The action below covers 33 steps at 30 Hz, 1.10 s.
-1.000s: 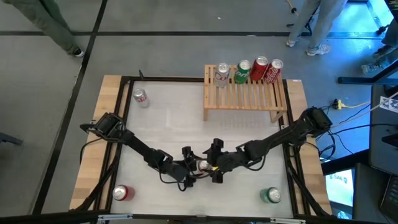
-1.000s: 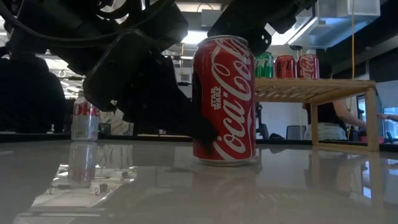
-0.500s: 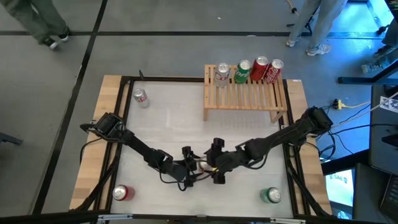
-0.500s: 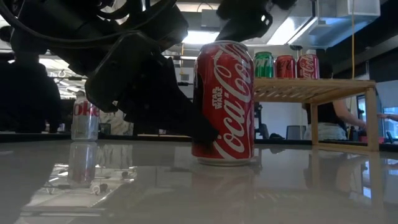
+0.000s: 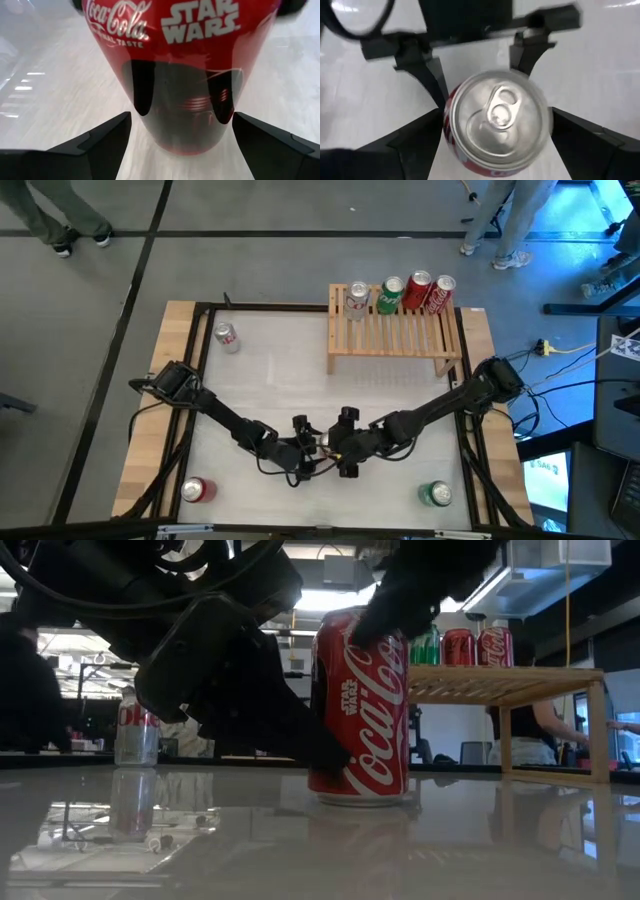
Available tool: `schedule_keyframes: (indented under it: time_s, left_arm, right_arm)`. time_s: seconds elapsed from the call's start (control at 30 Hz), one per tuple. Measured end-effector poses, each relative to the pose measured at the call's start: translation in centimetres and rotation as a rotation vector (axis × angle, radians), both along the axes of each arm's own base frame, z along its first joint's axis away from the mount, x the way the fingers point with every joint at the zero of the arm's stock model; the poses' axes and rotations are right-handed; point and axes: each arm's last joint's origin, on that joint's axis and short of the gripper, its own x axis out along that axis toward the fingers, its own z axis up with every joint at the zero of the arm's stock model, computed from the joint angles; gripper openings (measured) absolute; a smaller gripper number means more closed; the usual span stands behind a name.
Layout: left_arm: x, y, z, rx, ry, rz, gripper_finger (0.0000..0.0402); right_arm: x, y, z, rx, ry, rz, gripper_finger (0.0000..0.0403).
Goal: Place canned beverage on shelf
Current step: Put the red white soda can on the shelf aligned with the other red white soda can
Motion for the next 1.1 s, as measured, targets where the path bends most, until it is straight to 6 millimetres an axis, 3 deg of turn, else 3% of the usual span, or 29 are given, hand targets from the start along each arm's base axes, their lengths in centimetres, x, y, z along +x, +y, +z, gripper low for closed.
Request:
schedule_keyframes:
  time_s: [0.2, 0.33, 0.53, 0.67, 0.8, 0.93, 1.1]
  left_arm:
    - [0.0, 0.0, 0.0, 0.000, 0.000, 0.000, 0.0336]
    - [0.0, 0.0, 0.0, -0.001, 0.000, -0.001, 0.0336]
    - [0.0, 0.0, 0.0, 0.001, 0.002, 0.000, 0.0336]
    - [-0.1, -0.1, 0.0, 0.002, 0.005, -0.004, 0.0336]
    - [-0.1, -0.2, -0.1, 0.004, 0.009, -0.006, 0.0336]
    - [-0.2, -0.2, -0.1, 0.004, 0.009, -0.007, 0.0336]
    - [-0.2, -0.2, -0.1, 0.004, 0.008, -0.007, 0.0336]
  right_arm:
    - [0.2, 0.0, -0.5, -0.018, 0.007, 0.000, 0.0341]
    - [0.3, 0.1, -0.3, -0.034, -0.017, 0.027, 0.0286]
    - [-0.3, -0.1, 0.5, -0.039, -0.006, 0.031, 0.0283]
    - [-1.9, -0.2, 3.3, -0.019, -0.037, 0.042, 0.0283]
    - [-4.7, -1.0, 7.0, 0.014, -0.071, 0.007, 0.0283]
    - [-8.3, -2.8, 10.9, 0.046, -0.107, -0.063, 0.0283]
    - [-13.2, -5.7, 14.3, 0.038, -0.143, -0.183, 0.0283]
